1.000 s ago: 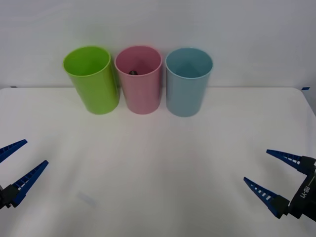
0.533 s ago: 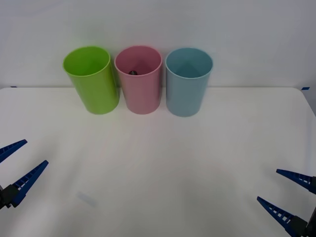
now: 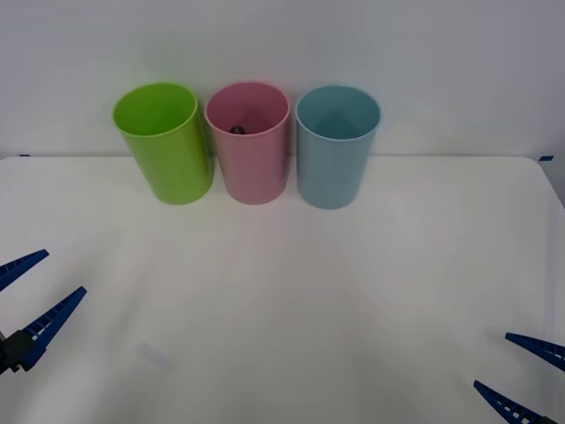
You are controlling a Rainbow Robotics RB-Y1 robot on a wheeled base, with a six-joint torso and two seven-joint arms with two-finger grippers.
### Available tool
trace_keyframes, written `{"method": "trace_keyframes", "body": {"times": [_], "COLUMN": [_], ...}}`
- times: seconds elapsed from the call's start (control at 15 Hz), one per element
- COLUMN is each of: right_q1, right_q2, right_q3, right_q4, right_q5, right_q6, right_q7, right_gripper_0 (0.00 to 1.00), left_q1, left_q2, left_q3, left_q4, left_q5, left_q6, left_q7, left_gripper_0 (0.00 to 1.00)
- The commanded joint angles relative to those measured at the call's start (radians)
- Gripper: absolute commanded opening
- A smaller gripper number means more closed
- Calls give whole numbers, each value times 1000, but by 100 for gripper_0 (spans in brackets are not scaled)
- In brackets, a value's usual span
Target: Grasp the object on the table and drop it into the matching bin: aluminum can to the light blue bin, PET bottle to the pink bin.
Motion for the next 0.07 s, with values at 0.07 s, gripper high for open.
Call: {"method": "trace_keyframes", "body": {"times": [0.07], "right_q1": [0], "right_q2": [0], "right_q3": [0], "right_q4": [0], "right_q5": [0], "right_q6": [0], "right_q7": [0], "right_gripper_0": [100], "left_q1": [0], "left_q2": [0], "left_q3": [0], "left_q4": [0], "left_q5": [0], "left_q6": [0], "left_q7": [0], "left_gripper_0": [100]}}
